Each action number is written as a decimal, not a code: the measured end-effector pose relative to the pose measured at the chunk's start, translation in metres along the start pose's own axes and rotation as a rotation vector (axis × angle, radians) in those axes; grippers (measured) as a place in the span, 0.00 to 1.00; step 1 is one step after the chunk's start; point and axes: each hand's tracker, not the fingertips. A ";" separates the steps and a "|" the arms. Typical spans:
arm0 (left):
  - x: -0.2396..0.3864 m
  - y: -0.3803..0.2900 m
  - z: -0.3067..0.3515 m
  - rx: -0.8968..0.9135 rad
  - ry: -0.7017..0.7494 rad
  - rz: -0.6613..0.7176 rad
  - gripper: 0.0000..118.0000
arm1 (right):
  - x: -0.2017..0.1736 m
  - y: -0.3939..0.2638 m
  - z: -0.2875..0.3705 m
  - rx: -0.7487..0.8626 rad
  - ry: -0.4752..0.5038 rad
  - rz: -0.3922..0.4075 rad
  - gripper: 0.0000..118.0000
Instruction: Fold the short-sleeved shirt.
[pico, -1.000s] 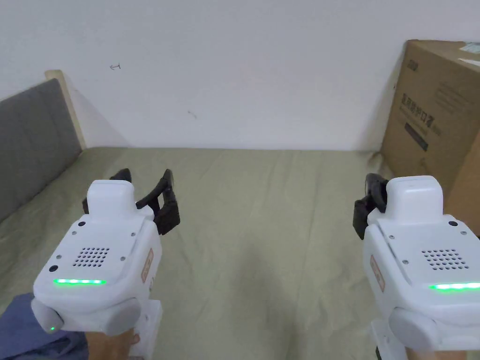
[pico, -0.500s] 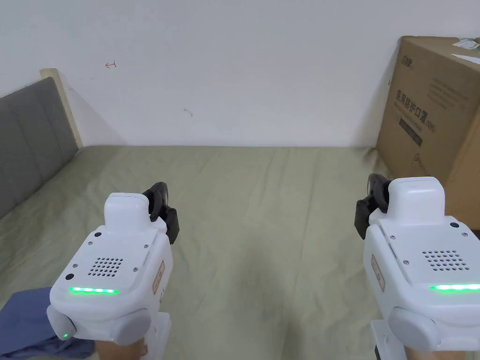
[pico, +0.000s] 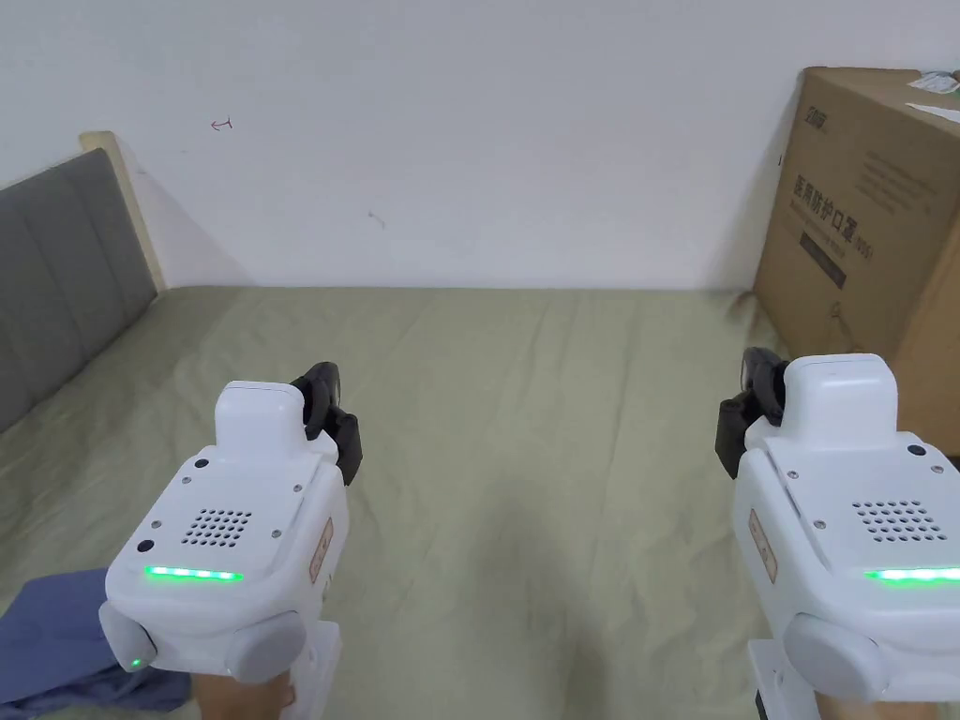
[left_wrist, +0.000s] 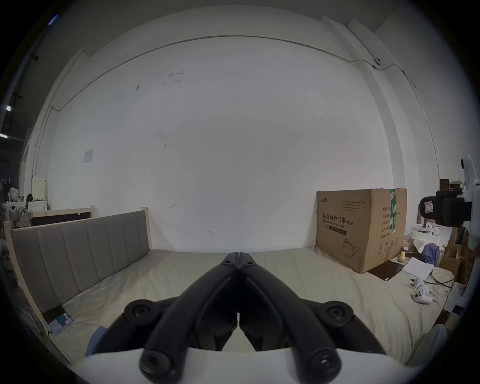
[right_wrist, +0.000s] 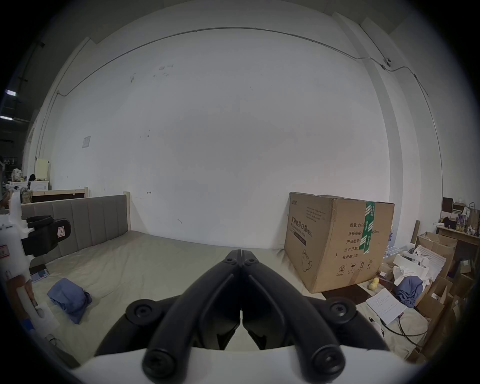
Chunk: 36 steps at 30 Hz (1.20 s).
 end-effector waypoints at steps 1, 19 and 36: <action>-0.001 0.000 0.000 0.000 0.000 0.001 0.00 | 0.000 0.000 0.000 -0.001 0.001 0.001 0.00; -0.003 -0.001 -0.002 -0.007 0.003 -0.004 0.00 | 0.000 -0.001 0.000 -0.002 0.006 0.004 0.00; -0.002 -0.002 -0.001 -0.016 0.007 -0.023 0.00 | 0.000 -0.001 0.001 -0.004 0.008 0.003 0.00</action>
